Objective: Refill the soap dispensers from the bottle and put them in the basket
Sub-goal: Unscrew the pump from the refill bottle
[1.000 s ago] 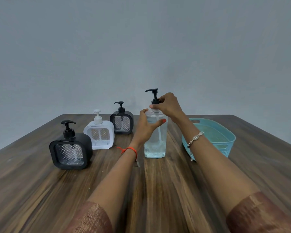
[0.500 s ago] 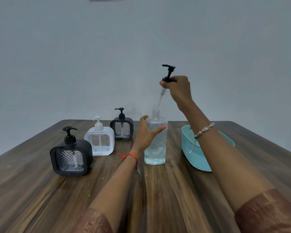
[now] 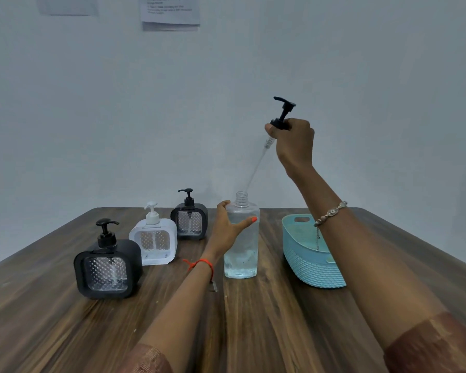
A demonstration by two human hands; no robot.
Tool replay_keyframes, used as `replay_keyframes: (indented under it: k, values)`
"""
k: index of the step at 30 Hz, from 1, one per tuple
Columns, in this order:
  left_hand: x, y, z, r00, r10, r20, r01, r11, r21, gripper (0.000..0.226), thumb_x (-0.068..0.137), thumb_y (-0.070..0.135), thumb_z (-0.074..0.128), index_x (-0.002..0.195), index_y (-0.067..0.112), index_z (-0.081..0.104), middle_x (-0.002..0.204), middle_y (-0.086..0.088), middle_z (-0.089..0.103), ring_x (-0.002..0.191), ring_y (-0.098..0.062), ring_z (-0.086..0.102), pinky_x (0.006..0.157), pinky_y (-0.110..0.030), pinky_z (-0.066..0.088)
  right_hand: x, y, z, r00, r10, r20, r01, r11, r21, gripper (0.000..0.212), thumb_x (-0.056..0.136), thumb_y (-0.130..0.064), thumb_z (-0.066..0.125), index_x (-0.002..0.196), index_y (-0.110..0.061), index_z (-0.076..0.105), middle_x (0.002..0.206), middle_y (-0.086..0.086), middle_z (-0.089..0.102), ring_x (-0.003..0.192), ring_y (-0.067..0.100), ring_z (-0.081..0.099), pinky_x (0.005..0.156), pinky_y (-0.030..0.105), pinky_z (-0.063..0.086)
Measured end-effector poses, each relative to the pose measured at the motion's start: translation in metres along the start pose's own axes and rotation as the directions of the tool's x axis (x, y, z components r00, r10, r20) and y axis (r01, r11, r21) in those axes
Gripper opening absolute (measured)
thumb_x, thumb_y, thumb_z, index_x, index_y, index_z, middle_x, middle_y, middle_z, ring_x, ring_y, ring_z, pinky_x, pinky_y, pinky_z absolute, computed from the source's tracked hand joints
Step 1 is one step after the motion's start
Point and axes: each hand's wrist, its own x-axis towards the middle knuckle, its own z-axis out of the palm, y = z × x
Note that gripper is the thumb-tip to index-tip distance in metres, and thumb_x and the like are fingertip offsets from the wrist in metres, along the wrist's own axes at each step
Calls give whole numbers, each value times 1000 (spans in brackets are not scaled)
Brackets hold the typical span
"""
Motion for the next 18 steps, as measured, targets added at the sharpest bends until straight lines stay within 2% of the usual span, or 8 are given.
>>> replay_keyframes:
  k: [2,5,7,10,12,16,18]
  values:
    - [0,0,0,1000,1,4,-1,1000,2,81,74,29,77,136,12,28,118,5,46,105,-10,51,67,-10,45,-1,-3,0,1000,-13,-4,13,1000,-7,12,83,-12,65,78,-1,66,60,-5,51,52,5,44,42,6,31]
    - [0,-1,0,1000,1,4,-1,1000,-1,82,74,29,77,136,12,27,120,4,45,107,-12,50,72,-11,44,-1,-4,-2,999,-30,-16,30,999,-24,13,83,-13,64,83,0,67,73,3,59,71,16,53,55,13,36]
    - [1,-2,0,1000,1,6,-1,1000,-3,82,74,30,77,136,12,27,121,3,45,108,-12,50,74,-12,43,-2,-3,-2,999,-34,-1,34,999,-6,9,83,-13,64,80,-4,66,67,-1,56,63,10,50,49,7,32]
    - [2,-2,0,1000,-4,14,4,1000,-10,81,74,29,77,136,13,28,119,4,46,104,-9,51,70,-9,45,-2,-3,-3,999,-42,-5,42,999,7,9,83,-12,64,76,-6,63,60,-7,49,55,4,43,45,7,31]
    - [1,-2,0,1000,-3,15,3,1000,-9,80,74,29,77,135,13,28,117,6,46,99,-3,51,66,-6,45,-2,-4,-4,999,-53,-14,53,999,3,11,83,-13,64,83,-2,67,65,-4,54,62,9,47,50,10,32]
    - [1,-2,0,1000,-2,12,2,1000,-9,79,74,28,77,134,13,29,115,6,46,93,1,51,63,-1,45,-5,-5,-5,998,-70,-4,70,997,28,15,83,-13,64,92,-1,68,73,-2,58,68,10,51,52,6,34]
    - [2,-3,0,1000,-1,8,1,1000,-9,80,73,28,78,135,12,29,114,6,46,93,1,51,64,0,44,-6,-5,-8,997,-80,-7,81,996,44,18,83,-15,66,96,-2,68,81,1,62,75,11,56,61,10,37]
